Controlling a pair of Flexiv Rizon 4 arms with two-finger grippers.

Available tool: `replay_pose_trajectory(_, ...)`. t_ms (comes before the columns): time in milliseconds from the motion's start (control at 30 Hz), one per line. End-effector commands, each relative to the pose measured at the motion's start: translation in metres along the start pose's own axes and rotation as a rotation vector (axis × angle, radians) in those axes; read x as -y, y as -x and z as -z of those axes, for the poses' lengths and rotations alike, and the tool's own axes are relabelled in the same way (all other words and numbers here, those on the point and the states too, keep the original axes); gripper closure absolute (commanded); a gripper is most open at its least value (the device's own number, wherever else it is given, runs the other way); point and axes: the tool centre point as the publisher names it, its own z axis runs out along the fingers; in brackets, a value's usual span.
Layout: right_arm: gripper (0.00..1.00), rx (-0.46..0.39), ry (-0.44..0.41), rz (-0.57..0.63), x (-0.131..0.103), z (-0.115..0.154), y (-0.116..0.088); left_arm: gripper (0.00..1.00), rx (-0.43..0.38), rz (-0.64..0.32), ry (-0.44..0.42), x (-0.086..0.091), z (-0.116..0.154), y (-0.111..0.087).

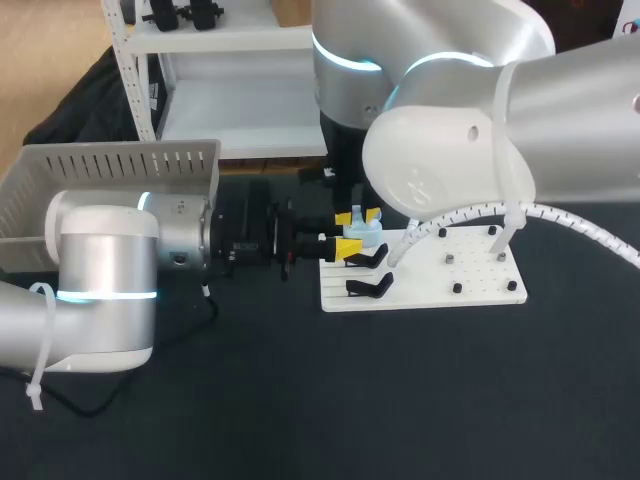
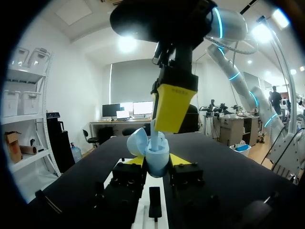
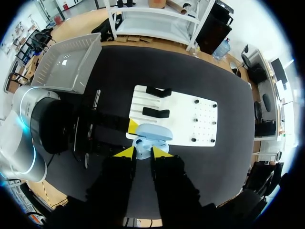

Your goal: Pick up each earbud case from the left stands, insert the matching earbuds, close the lid, and place the case in the box.

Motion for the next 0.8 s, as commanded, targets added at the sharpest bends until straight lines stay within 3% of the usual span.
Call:
replay_pose_trajectory(33, 1.0, 0.002, -0.003, -0.001, -0.0014, -0.0013, 0.0012, 1.0, 0.002, -0.001, 0.006, 0.0016, 0.0001, -0.0004)
replay_pose_trajectory(800, 1.0, -0.023, -0.01, 0.01, -0.0045, -0.0099, 0.0048, 1.0, 0.002, -0.001, 0.006, 0.0016, 0.0001, -0.0004)
